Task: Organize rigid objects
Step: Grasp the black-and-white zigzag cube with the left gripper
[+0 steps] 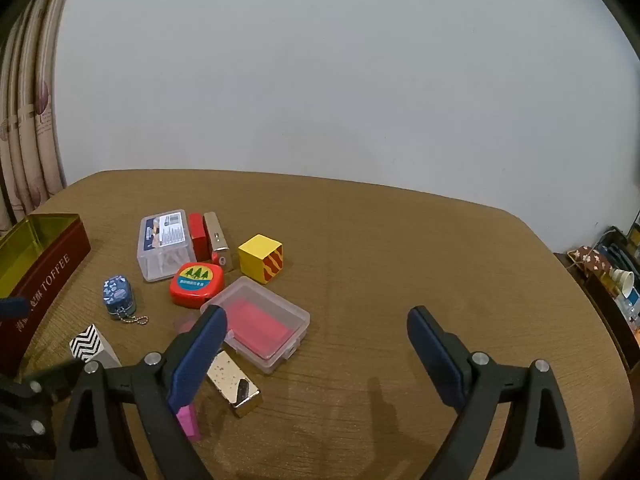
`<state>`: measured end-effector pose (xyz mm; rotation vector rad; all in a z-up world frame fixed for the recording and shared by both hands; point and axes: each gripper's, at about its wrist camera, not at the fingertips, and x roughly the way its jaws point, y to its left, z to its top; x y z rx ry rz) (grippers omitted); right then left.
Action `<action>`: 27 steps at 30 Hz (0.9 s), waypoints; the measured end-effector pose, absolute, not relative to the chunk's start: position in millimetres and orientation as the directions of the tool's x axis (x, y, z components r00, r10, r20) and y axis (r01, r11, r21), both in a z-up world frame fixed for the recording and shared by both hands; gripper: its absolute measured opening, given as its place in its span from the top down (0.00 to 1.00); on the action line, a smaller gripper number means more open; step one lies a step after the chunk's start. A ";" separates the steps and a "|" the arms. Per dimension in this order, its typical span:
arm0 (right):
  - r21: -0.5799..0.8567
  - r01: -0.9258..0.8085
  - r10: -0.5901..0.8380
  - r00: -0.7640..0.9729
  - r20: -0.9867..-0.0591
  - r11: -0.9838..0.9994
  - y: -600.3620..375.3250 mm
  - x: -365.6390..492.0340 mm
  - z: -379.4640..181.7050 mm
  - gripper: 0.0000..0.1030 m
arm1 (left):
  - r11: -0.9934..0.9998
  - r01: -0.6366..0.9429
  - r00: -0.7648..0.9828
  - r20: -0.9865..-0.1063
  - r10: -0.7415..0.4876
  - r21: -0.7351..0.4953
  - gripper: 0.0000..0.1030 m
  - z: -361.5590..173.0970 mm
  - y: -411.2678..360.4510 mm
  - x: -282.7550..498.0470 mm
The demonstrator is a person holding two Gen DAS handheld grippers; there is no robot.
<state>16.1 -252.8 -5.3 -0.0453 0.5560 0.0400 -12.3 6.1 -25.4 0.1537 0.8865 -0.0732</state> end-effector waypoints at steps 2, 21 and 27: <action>-0.025 -0.051 0.030 0.848 -0.530 0.998 -254.5 15.1 -6.2 0.09 | 0.985 0.132 0.620 -0.785 0.007 0.113 0.08 -29.7 5.6 -11.5; -0.005 -0.042 0.032 0.834 -0.550 0.999 -250.5 10.9 -6.8 0.09 | 0.978 0.209 0.498 -0.860 -0.107 -0.001 0.75 -30.2 2.0 -8.3; 0.025 -0.038 0.046 0.833 -0.551 0.999 -255.3 9.7 -6.2 0.09 | 0.966 0.258 0.491 -0.861 -0.132 -0.001 0.74 -13.6 -13.1 -17.7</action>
